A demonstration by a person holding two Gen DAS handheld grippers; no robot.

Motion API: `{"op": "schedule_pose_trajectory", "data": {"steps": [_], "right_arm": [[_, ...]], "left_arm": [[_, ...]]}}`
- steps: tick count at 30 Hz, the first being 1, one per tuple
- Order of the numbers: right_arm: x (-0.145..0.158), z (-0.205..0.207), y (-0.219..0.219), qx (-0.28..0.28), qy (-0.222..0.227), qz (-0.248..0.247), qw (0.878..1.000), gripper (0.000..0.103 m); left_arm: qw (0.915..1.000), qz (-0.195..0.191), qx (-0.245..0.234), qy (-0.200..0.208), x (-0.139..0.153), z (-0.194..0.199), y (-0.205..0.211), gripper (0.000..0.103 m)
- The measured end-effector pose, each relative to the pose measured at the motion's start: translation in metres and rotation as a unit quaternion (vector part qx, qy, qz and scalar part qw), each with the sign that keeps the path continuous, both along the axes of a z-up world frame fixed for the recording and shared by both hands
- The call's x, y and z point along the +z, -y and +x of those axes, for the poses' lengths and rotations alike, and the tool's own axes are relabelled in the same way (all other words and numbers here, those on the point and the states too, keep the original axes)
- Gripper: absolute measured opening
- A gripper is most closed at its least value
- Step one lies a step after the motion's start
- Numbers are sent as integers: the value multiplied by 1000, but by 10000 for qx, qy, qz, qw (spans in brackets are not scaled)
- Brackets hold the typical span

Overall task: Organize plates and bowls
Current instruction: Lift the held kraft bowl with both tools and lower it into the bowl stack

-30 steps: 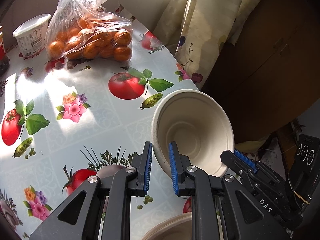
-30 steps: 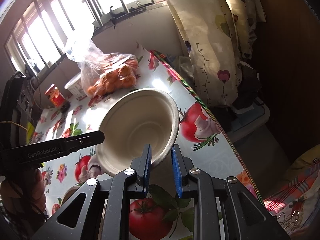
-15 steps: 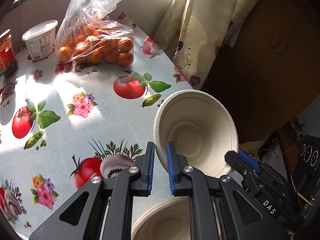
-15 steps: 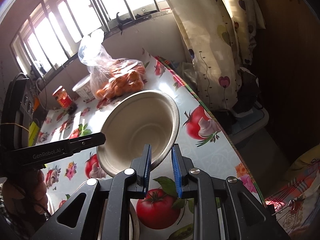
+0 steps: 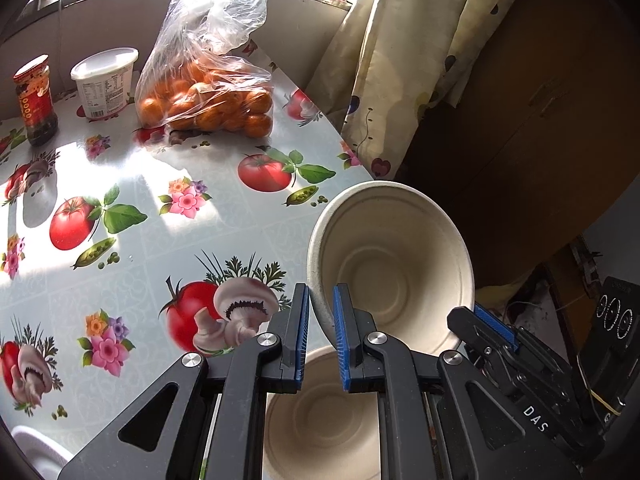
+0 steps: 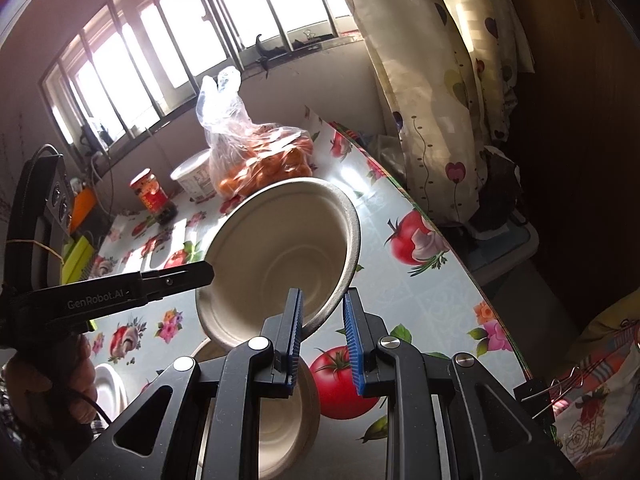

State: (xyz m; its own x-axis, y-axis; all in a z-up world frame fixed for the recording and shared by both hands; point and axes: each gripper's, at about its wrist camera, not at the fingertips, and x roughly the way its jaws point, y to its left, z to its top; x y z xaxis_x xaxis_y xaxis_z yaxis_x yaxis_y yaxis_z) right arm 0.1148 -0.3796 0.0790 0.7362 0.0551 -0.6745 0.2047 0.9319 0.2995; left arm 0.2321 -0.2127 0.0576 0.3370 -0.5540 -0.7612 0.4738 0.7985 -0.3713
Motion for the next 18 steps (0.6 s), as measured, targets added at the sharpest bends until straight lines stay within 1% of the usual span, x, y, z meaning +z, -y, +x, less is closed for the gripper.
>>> {"op": "schedule_pose_trajectory", "data": {"steps": [8,18], "right_arm": [[8,-19,-17,71,55,-58,9999,20],[9,-35,-36,134,52,-59,9999,20]], "left_arm": [[9999,-120,42,66,6,-19,-17,13],[9996,-254,109,53,4,-37,-40,13]]}}
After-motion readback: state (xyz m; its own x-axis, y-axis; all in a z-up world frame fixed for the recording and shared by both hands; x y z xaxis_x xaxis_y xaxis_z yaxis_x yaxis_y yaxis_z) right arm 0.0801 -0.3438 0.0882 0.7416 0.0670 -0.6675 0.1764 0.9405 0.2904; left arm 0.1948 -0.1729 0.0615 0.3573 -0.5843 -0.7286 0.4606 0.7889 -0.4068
